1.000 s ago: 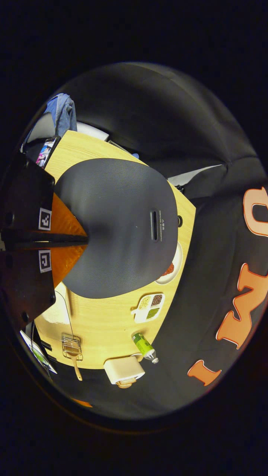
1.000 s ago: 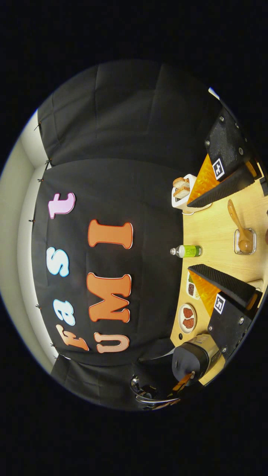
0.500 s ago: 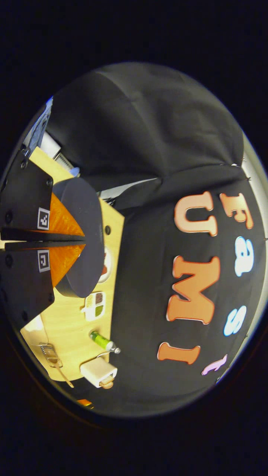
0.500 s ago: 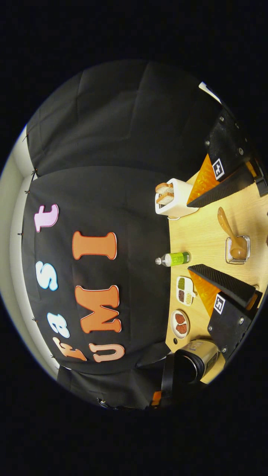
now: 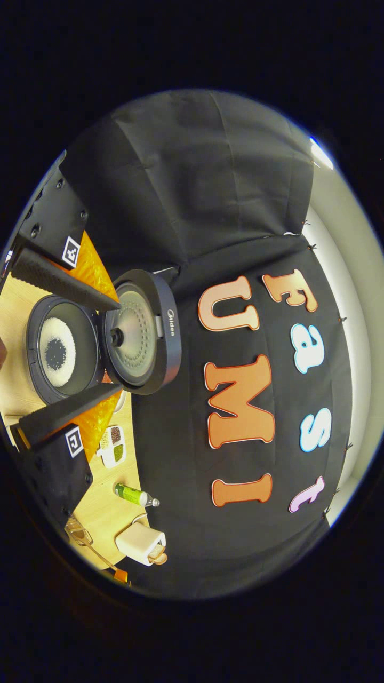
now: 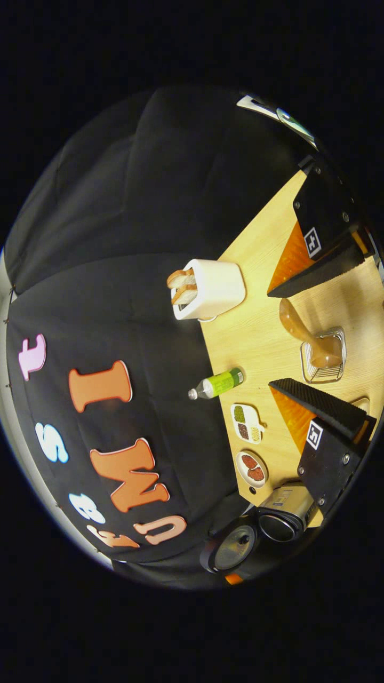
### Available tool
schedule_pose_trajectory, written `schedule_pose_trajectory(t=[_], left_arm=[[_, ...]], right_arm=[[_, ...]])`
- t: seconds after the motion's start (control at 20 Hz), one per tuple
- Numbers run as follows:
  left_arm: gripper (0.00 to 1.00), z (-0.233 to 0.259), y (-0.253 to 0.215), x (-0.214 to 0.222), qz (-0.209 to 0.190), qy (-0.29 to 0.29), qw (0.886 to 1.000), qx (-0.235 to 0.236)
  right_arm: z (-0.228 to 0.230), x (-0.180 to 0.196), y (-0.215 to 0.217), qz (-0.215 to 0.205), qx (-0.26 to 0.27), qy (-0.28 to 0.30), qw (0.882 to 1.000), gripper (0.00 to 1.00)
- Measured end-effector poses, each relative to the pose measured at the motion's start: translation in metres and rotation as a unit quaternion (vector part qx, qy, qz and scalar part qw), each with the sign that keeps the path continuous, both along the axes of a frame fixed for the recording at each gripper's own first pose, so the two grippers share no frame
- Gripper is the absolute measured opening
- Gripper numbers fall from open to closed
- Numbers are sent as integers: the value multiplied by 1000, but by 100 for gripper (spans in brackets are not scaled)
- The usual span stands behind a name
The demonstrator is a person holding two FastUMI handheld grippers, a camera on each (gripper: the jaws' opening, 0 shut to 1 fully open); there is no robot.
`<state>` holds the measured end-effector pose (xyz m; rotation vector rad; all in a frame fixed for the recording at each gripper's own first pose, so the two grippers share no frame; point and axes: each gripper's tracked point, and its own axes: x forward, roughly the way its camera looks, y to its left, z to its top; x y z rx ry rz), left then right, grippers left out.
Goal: Close the left gripper, press the button to open the rice cooker; take a wooden spoon from the chopstick holder with the right hand, scoop a spoonful of rice and pour it into the rice cooker, then put the wooden spoon back into the chopstick holder.
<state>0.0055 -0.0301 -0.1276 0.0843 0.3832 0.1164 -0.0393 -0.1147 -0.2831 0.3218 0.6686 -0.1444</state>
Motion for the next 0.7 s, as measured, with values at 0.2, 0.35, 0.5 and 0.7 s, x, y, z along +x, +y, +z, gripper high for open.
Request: schedule_pose_trajectory(t=[0.2, 0.35, 0.5, 0.7], left_arm=[[100, 5, -18, -11, -1, -12, 1000, 15], [85, 6, -35, -18, -3, -12, 1000, 15], [93, 6, -47, -27, 2, -7, 1000, 27], [93, 2, -56, -44, 8, 9, 999, 45]], right_arm=[[-36, -6, 1, 1, 32, 38, 999, 92], [-58, -2, 11, 14, 57, 63, 996, 90], [-75, 4, 19, 15, 90, 81, 993, 89], [-97, 18, 32, 11, 136, 99, 986, 87]])
